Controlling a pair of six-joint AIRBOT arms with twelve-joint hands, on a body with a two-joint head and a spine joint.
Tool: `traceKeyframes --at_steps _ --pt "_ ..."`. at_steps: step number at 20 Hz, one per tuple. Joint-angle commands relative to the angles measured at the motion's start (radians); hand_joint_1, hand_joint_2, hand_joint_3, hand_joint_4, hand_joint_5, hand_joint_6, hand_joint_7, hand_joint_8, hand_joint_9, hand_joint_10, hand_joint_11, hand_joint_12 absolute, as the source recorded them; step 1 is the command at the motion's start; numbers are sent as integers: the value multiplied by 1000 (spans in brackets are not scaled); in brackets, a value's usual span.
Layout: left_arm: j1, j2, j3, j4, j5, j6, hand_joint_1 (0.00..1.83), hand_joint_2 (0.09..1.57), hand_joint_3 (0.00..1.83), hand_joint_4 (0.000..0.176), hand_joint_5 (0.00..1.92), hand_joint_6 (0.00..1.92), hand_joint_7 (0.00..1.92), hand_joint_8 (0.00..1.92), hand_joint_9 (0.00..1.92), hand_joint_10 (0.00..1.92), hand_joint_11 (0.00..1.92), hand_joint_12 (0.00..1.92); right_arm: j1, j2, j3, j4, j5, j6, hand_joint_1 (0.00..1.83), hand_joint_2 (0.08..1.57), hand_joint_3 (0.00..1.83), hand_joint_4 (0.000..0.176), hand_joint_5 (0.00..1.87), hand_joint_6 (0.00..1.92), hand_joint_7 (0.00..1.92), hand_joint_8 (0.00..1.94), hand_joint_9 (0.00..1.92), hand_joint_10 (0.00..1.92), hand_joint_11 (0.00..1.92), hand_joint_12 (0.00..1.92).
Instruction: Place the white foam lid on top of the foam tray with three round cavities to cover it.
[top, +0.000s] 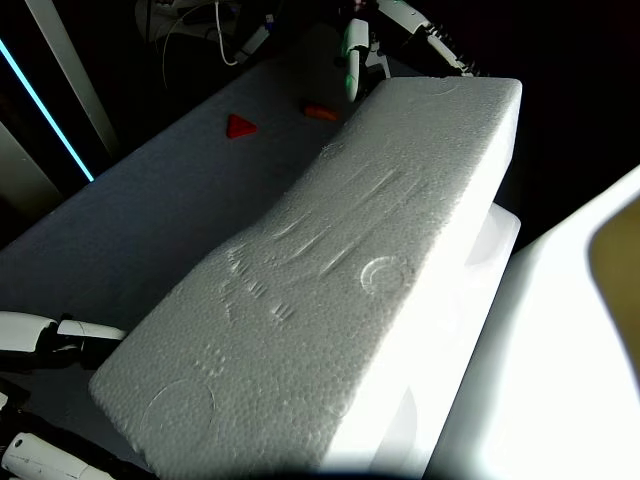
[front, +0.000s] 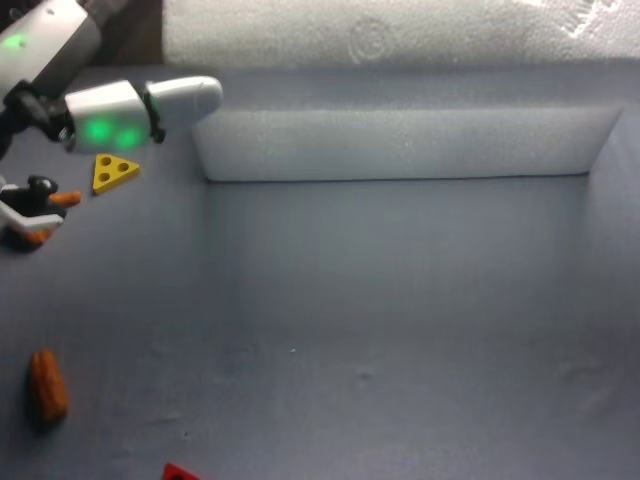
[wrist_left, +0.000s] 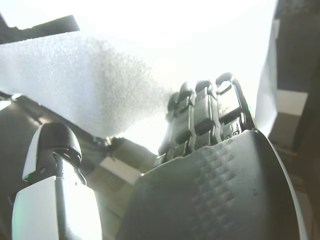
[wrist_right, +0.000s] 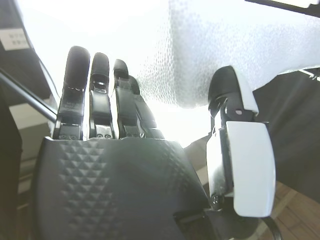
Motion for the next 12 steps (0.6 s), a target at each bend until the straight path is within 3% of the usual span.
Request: traceKeyframes --at_steps 1,2,3,5,7,9,10,12 --pt "-30 -22 5 99 -85 -7 498 1062 0 0 255 5 89 2 6 5 7 215 29 -8 5 -112 97 4 489 1241 2 0 0 466 95 371 0 811 0 1882" --pt "-43 -28 16 100 -70 -7 521 1068 0 0 248 2 64 5 0 0 0 21 42 -14 15 -112 80 0 572 1252 4 0 0 238 5 431 0 638 0 1919" --pt "-55 -36 29 100 -55 -7 547 1067 0 0 258 6 75 8 0 0 0 3 59 -24 29 -112 56 -1 581 1246 1 0 0 157 0 417 0 616 0 1912" --pt "-74 -47 49 99 -30 -7 571 1067 0 0 252 3 77 8 0 0 16 8 86 -46 59 -115 10 -2 557 1241 0 0 0 174 0 455 0 647 0 1898" --pt "-91 -55 65 97 -8 -8 567 1051 4 0 255 6 102 10 41 4 0 657 118 -67 86 -120 -32 -5 548 1240 0 0 0 338 56 539 0 841 0 1852" --pt "-103 -68 85 84 9 -9 568 1048 0 0 257 4 101 3 57 8 0 1061 153 -92 116 -121 -78 -5 581 1230 0 0 0 558 83 529 0 876 0 1810" --pt "-104 -71 92 78 12 -10 565 1049 0 0 253 2 97 1 70 13 0 1182 163 -105 131 -123 -96 -5 597 1235 0 0 0 603 183 625 63 1114 0 1893" --pt "-103 -72 100 68 15 -10 557 1049 0 0 245 0 92 2 93 21 0 1243 179 -123 154 -126 -126 -5 621 1222 0 0 0 669 242 652 93 1157 0 1887"
